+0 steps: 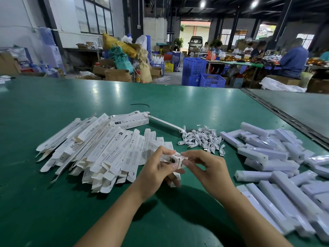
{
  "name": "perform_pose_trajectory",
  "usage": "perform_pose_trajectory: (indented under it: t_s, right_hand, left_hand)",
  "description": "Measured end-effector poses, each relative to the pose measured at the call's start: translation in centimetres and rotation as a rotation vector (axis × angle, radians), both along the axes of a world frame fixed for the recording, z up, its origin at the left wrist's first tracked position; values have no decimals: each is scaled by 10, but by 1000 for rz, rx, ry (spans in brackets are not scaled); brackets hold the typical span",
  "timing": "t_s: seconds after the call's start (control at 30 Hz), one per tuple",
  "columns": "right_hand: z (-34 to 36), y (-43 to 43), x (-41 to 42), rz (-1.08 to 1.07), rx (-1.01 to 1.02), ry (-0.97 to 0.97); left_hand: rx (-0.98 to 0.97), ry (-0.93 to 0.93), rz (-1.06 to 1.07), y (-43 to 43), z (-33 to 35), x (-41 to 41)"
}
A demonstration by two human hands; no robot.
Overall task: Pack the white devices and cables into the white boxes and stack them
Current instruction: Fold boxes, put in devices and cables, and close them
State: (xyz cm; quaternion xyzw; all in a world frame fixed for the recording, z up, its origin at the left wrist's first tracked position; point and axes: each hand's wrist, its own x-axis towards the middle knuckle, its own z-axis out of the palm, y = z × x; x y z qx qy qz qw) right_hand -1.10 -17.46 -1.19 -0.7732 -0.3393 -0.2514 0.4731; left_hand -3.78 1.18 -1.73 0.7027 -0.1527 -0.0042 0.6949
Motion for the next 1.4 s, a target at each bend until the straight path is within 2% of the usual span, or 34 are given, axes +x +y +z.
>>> perform_pose_trajectory:
  t_s: [0.43, 0.57, 0.7, 0.93, 1.0, 1.07, 1.23, 1.33, 1.4]
  right_hand:
    - [1, -3, 0, 57, -49, -17]
    - [3, -2, -3, 74, 5, 124]
    - [5, -1, -6, 106, 106, 291]
    - [-3, 2, -4, 141, 89, 317]
    - [-3, 4, -3, 135, 139, 412]
    - [1, 8, -5, 172, 250, 608]
    - [6, 6, -2, 239, 347, 932]
    - [5, 3, 1, 221, 418, 974]
    - [4, 2, 4, 163, 421, 982]
  left_hand:
    - [71, -50, 44, 1, -4, 0]
    - [171, -68, 77, 1, -6, 3]
    - [187, -82, 50, 1, -8, 4]
    - [288, -146, 103, 2, -7, 5]
    - [336, -212, 123, 2, -7, 4]
    - [326, -256, 87, -1, -6, 1]
    - [410, -229, -13, -3, -2, -1]
    - [441, -242, 13, -4, -3, -1]
    - [440, -257, 104, -6, -5, 0]
